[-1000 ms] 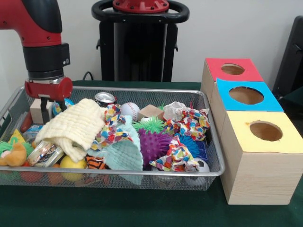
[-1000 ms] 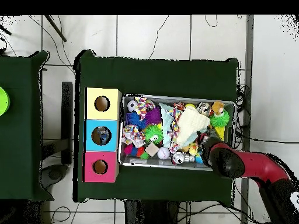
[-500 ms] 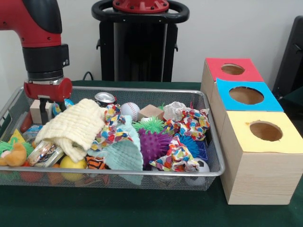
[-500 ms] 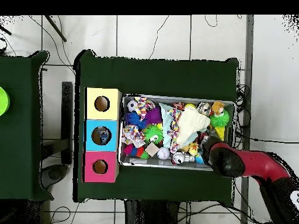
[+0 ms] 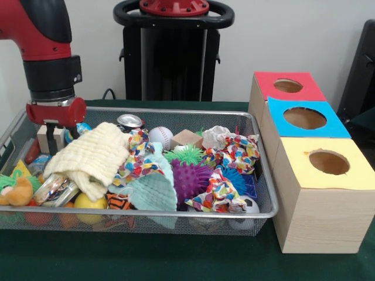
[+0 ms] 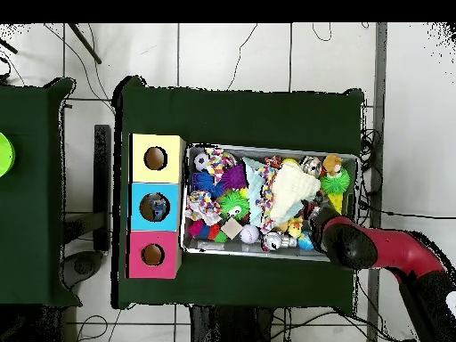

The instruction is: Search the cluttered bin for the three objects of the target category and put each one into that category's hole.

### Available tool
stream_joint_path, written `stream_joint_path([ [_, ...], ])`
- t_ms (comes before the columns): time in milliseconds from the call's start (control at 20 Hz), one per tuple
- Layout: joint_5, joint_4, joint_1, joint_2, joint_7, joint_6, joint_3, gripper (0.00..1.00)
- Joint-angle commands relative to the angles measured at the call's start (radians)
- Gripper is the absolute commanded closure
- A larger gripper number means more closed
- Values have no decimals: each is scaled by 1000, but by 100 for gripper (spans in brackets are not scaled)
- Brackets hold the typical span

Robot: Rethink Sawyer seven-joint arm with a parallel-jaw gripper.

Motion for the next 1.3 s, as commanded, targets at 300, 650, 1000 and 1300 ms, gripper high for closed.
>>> stream_joint_path([
  [300, -63, -99, -38, 36, -377, 130, 89, 0],
  [650, -52, -93, -54, 35, -412, 141, 100, 0],
  [1000, -40, -126, -87, 63, -483, 174, 124, 0],
  [1300, -30, -117, -102, 43, -498, 194, 135, 0],
])
